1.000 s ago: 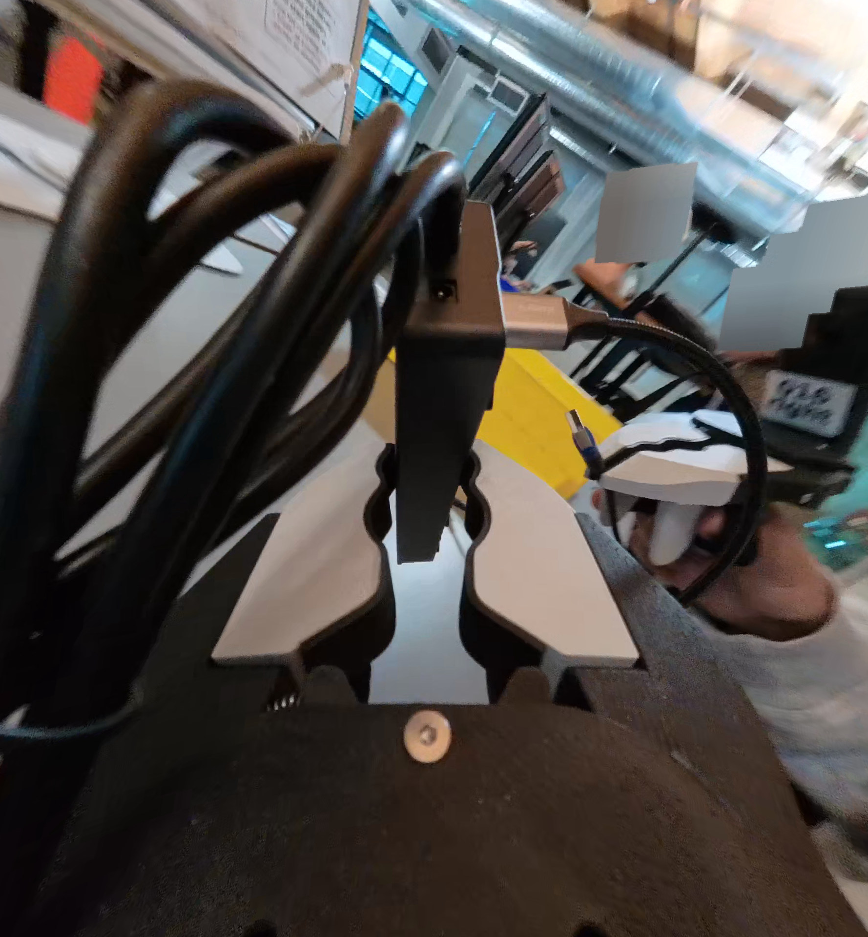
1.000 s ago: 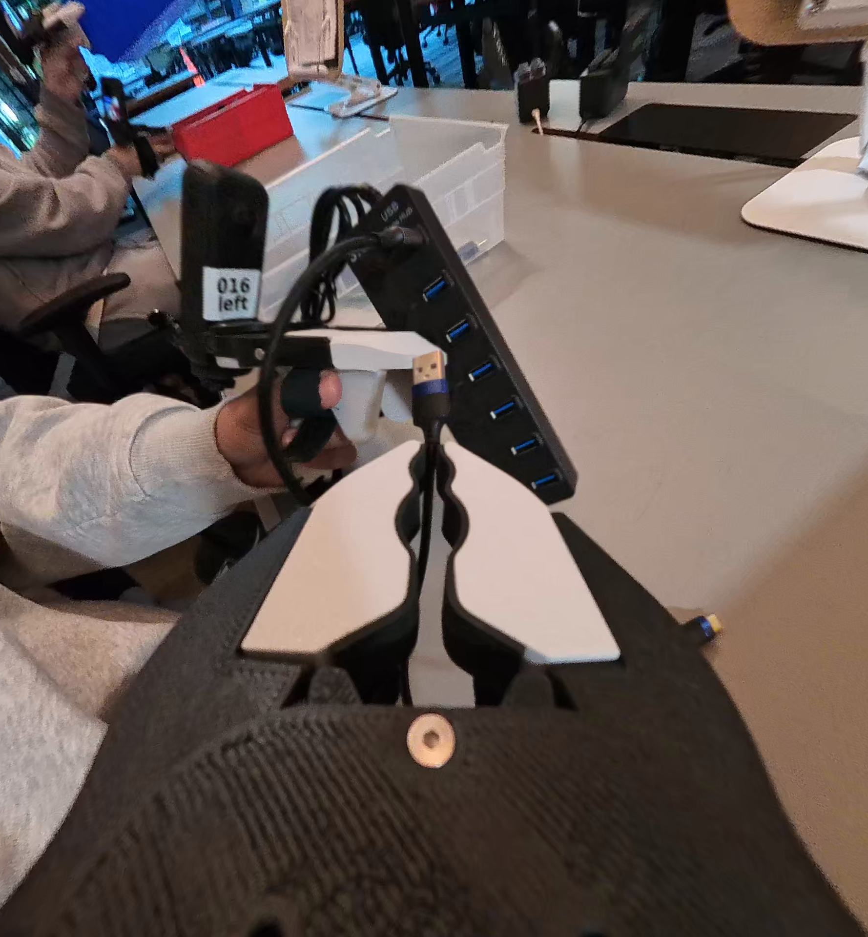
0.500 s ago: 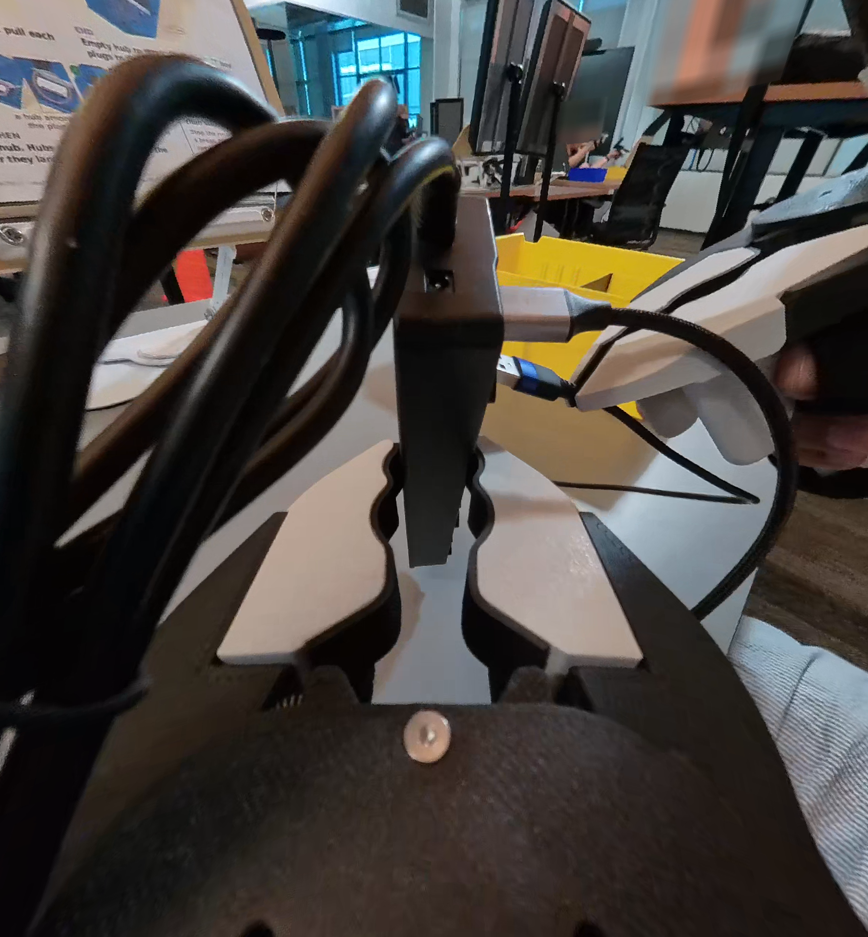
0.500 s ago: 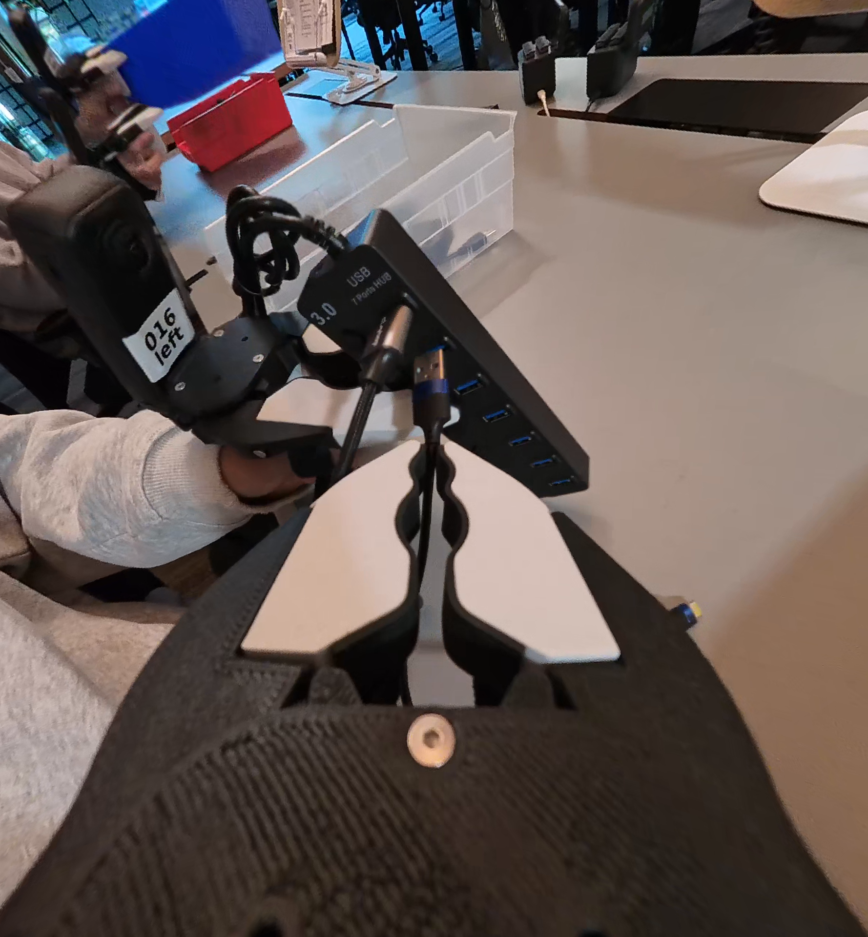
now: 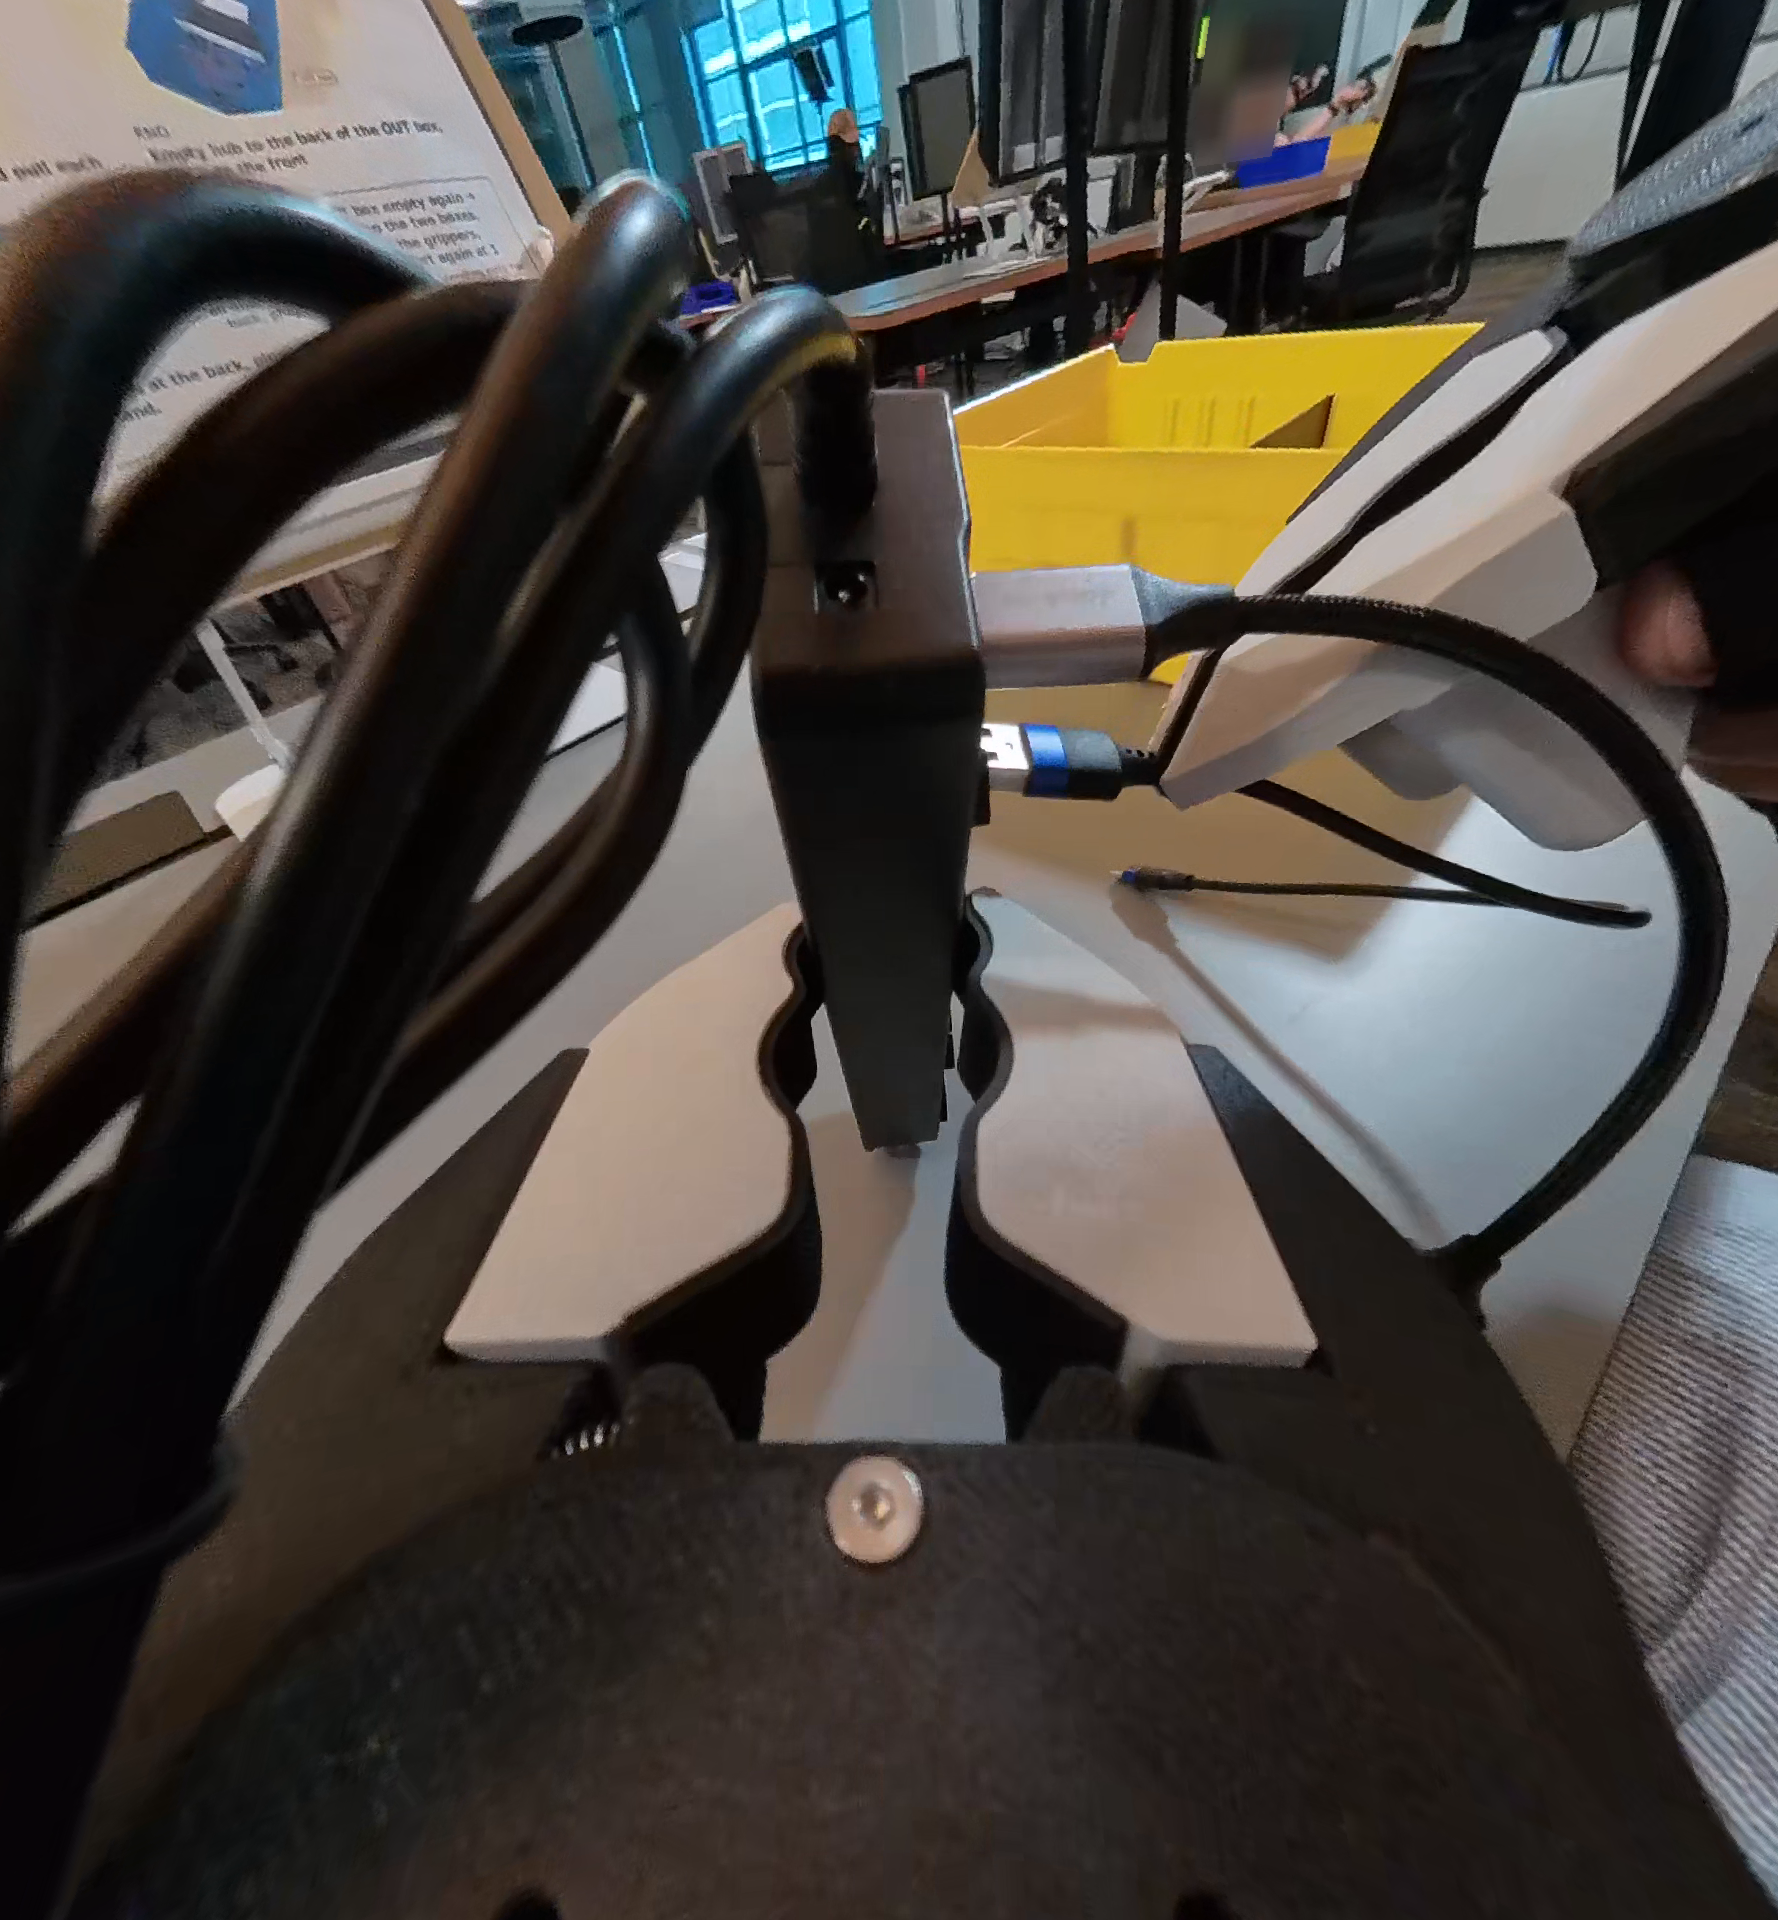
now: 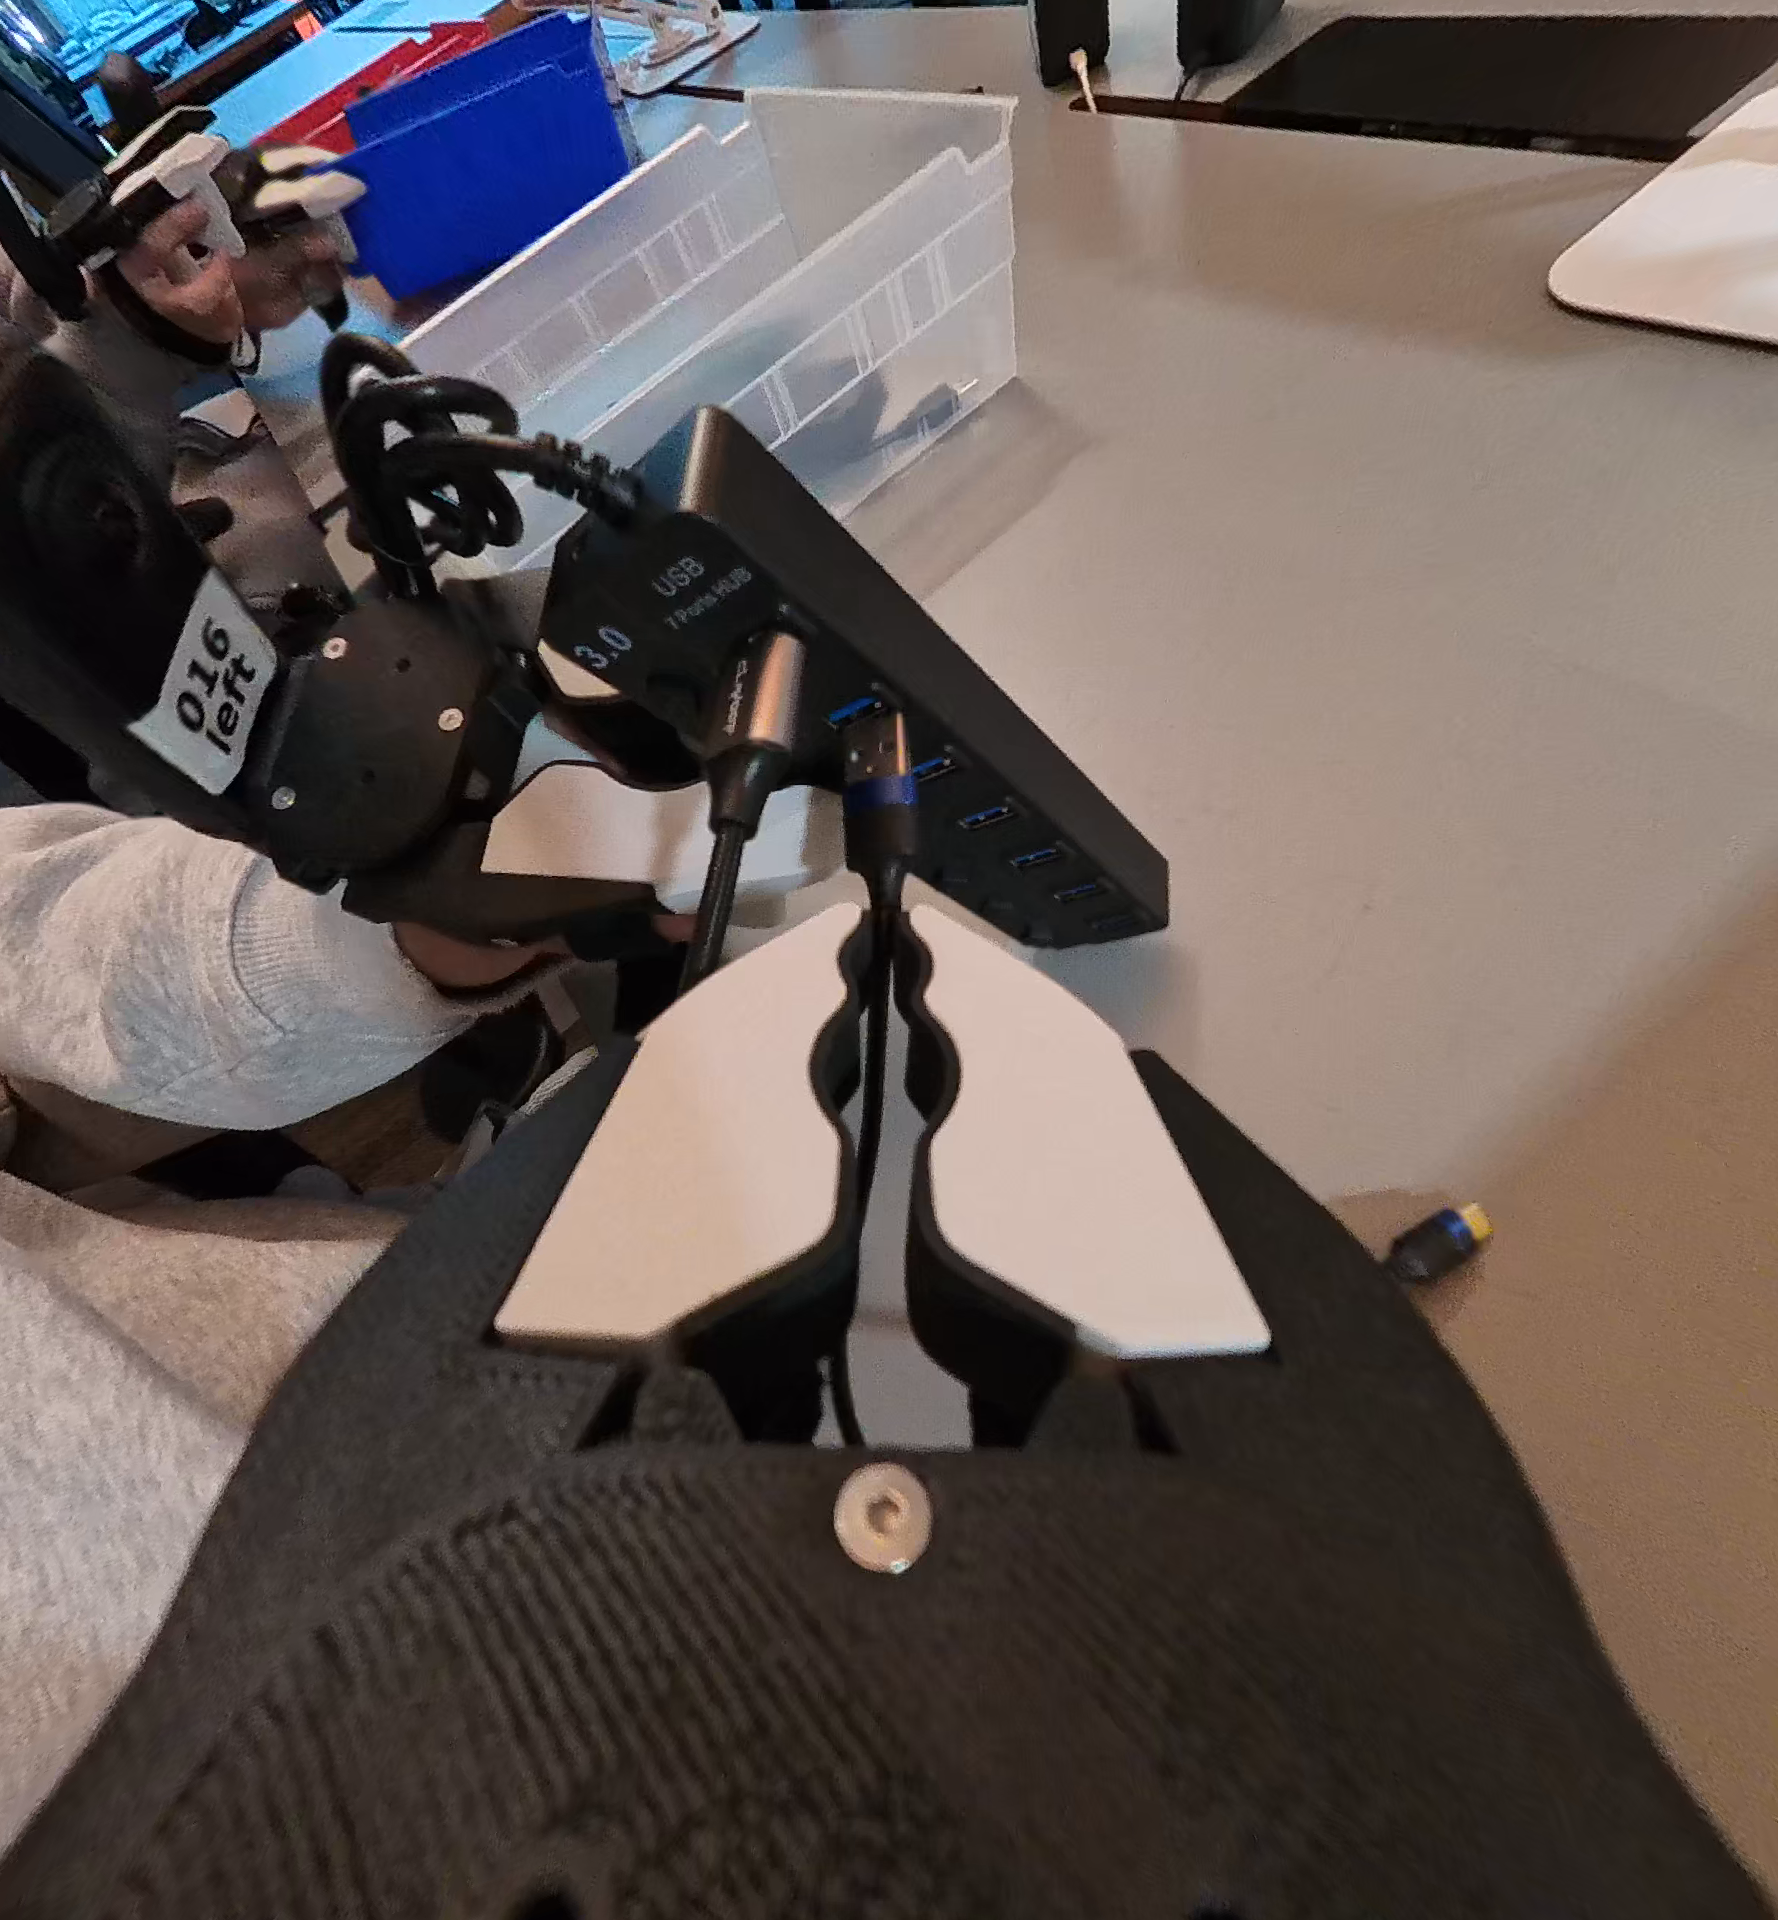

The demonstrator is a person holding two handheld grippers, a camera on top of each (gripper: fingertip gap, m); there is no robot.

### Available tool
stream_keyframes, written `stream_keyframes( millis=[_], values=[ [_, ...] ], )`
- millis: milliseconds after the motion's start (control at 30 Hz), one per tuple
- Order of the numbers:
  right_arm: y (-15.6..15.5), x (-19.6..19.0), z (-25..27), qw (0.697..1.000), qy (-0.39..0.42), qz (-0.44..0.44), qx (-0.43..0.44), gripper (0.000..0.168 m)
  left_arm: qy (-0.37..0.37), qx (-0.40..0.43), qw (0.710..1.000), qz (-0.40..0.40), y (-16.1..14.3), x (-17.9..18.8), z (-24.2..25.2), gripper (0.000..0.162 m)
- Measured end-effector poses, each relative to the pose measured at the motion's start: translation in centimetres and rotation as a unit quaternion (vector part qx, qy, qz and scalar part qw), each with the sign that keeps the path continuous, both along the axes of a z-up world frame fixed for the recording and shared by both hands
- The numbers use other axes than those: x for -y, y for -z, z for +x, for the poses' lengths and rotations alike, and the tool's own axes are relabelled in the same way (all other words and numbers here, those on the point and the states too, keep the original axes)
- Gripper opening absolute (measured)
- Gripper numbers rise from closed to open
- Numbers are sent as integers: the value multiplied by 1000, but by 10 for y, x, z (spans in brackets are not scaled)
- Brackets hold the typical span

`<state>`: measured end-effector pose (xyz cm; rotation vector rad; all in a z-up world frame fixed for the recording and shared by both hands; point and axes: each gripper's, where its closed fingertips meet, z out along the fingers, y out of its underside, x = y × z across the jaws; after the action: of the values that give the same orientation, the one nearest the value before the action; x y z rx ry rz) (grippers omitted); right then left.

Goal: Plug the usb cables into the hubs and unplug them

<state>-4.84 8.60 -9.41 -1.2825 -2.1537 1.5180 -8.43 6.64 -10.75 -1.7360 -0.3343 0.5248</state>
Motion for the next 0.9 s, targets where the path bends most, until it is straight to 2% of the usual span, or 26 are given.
stream_keyframes(
  millis=[433, 700, 900],
  values=[
    [0, 6, 5, 999, -26, -37, 16, 3, -4, 6, 1000, -28, 9, -1, -1, 26],
    [2, 4, 2, 1000, -16, -15, 1, 3, -5, -2, 999, -35, 10, -1, -1, 27],
    [4, 0, 0, 999, -8, 23, -37, 3, -13, -5, 997, -70, 11, 0, -1, 27]
  ],
)
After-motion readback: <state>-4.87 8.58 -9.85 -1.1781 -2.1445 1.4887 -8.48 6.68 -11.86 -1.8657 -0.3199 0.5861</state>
